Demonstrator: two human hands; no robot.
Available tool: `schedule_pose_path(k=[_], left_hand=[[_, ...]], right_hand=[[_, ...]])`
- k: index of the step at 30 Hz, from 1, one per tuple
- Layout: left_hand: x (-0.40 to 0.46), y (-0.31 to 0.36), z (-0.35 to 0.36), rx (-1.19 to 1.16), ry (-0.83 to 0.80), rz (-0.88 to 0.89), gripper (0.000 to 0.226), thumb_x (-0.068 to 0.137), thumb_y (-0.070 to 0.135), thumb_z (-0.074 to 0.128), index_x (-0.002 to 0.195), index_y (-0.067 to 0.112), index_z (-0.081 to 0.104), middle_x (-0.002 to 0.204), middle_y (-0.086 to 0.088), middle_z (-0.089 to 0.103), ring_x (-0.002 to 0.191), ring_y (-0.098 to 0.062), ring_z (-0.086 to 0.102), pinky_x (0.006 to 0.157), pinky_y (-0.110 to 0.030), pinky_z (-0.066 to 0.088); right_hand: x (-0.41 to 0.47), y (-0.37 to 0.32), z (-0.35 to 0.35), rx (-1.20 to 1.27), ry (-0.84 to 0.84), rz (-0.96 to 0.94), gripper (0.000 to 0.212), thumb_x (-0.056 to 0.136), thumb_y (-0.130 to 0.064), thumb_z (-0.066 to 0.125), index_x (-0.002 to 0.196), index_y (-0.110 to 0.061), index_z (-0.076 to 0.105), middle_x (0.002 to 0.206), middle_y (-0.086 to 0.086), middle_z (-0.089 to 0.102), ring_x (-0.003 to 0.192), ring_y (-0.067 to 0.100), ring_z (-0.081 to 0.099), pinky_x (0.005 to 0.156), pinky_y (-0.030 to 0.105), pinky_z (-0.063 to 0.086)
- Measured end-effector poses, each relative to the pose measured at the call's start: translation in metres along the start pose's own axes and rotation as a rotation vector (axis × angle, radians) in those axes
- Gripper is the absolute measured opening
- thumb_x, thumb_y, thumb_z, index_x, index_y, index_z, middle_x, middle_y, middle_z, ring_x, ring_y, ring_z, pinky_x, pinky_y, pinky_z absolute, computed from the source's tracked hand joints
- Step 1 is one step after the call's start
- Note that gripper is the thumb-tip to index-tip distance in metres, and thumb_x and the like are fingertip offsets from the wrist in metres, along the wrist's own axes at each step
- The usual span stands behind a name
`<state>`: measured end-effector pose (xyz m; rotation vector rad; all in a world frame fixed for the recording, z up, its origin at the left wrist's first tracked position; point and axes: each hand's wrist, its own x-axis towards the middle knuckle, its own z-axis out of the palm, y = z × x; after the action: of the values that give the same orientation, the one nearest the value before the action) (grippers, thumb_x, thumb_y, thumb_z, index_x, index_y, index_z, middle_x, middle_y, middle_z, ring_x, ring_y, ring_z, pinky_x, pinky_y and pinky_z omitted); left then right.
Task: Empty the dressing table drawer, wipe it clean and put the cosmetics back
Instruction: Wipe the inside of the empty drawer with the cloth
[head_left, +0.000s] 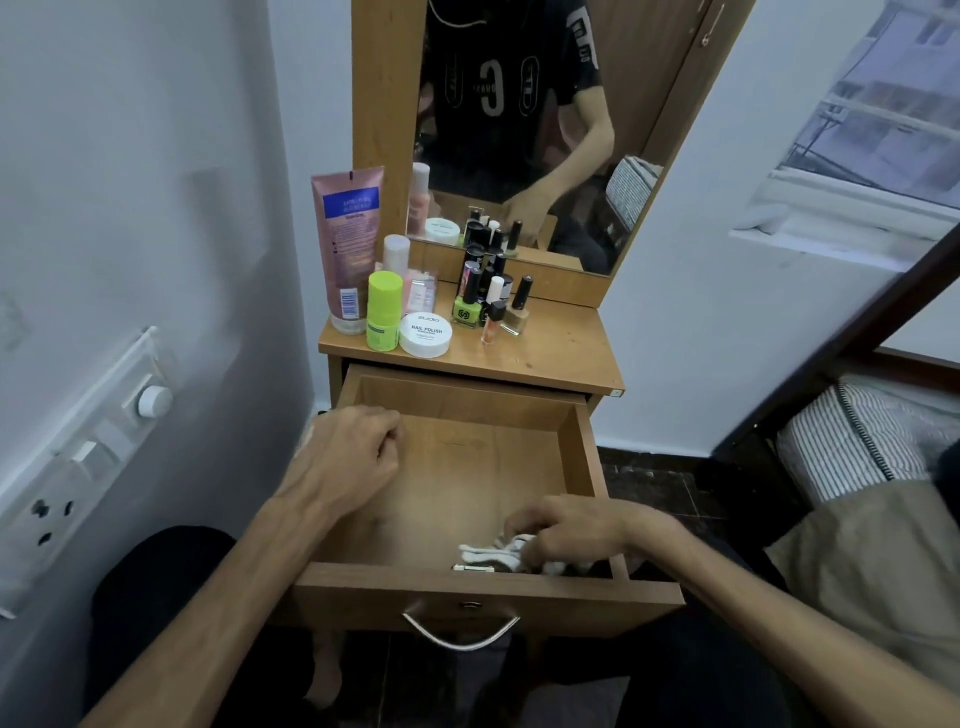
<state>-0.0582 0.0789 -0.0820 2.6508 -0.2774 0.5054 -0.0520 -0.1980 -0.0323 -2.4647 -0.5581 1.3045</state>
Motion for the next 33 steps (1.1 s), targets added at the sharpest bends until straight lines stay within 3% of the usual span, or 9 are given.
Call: schedule_pose_path(k=[5,8,10,13,15,20,23,29,33], left_hand=[[0.002,0.0,0.004,0.0,-0.08,0.034,0.015,0.083,0.011,0.057,0.077,0.023,0.065,0.078,0.01,0.069,0.072,-0.014,0.063,0.063,-0.03,0.05],[0.002,-0.001,0.004,0.006,-0.014,0.011,0.014,0.085,0.009,0.059,0.078,0.019,0.066,0.08,0.008,0.07,0.07,-0.014,0.062,0.06,-0.027,0.044],[0.002,-0.002,0.003,0.018,0.048,-0.013,0.015,0.085,0.007,0.06,0.075,0.019,0.06,0.077,0.005,0.067,0.064,-0.013,0.056,0.057,-0.022,0.035],[0.002,0.0,0.0,-0.013,0.097,-0.053,0.023,0.085,0.007,0.061,0.073,0.023,0.05,0.071,0.006,0.06,0.057,-0.011,0.046,0.055,-0.012,0.021],[0.0,0.001,0.0,-0.019,0.076,-0.032,0.021,0.085,0.009,0.061,0.072,0.023,0.052,0.07,0.005,0.061,0.055,-0.011,0.047,0.054,-0.011,0.021],[0.001,-0.003,0.004,-0.045,-0.011,0.037,0.015,0.082,0.015,0.051,0.069,0.022,0.053,0.067,0.009,0.058,0.057,-0.013,0.052,0.051,-0.024,0.039],[0.0,-0.006,0.007,-0.056,-0.05,0.066,0.023,0.084,0.006,0.06,0.068,0.023,0.054,0.066,0.01,0.057,0.058,-0.007,0.051,0.054,-0.015,0.032],[0.0,-0.008,0.007,-0.045,-0.078,0.02,0.017,0.083,0.013,0.053,0.067,0.02,0.057,0.066,0.008,0.058,0.06,-0.015,0.055,0.054,-0.028,0.046],[-0.001,-0.004,0.002,-0.062,-0.091,0.0,0.023,0.082,0.004,0.059,0.065,0.02,0.056,0.065,0.009,0.058,0.06,-0.008,0.051,0.055,-0.014,0.029]], right_hand=[[-0.019,-0.02,-0.012,-0.431,0.115,0.013,0.022,0.097,-0.032,0.063,0.115,-0.022,0.071,0.102,-0.006,0.063,0.099,0.019,0.06,0.088,0.036,0.05],[-0.004,-0.046,-0.017,-0.822,0.517,-0.213,0.019,0.091,-0.031,0.067,0.106,-0.023,0.074,0.095,-0.002,0.067,0.094,0.023,0.061,0.092,0.04,0.046],[0.024,-0.055,-0.021,-1.056,0.68,-0.344,0.027,0.083,-0.032,0.075,0.108,-0.024,0.076,0.11,-0.001,0.073,0.109,0.025,0.061,0.102,0.044,0.042],[0.069,-0.061,-0.021,-1.318,0.571,-0.449,0.032,0.085,-0.029,0.074,0.117,-0.024,0.076,0.133,-0.001,0.07,0.133,0.026,0.054,0.112,0.046,0.037],[0.09,-0.058,-0.024,-1.486,0.462,-0.478,0.027,0.091,-0.028,0.068,0.117,-0.024,0.075,0.132,-0.003,0.071,0.136,0.024,0.051,0.116,0.048,0.034],[0.094,-0.017,-0.052,-1.511,0.532,-0.306,0.038,0.093,-0.028,0.067,0.13,-0.018,0.068,0.138,0.004,0.068,0.142,0.025,0.048,0.12,0.049,0.033],[0.076,0.017,-0.048,-1.404,0.512,-0.169,0.046,0.096,-0.031,0.058,0.139,-0.016,0.058,0.145,0.009,0.062,0.142,0.029,0.047,0.112,0.047,0.038],[0.045,0.033,-0.044,-1.316,0.471,0.064,0.033,0.095,-0.042,0.052,0.112,-0.021,0.071,0.115,0.001,0.075,0.122,0.025,0.055,0.099,0.042,0.035],[0.039,0.007,-0.034,-1.344,0.32,0.186,0.035,0.096,-0.048,0.062,0.118,-0.022,0.072,0.126,0.001,0.069,0.134,0.025,0.047,0.102,0.041,0.04]])
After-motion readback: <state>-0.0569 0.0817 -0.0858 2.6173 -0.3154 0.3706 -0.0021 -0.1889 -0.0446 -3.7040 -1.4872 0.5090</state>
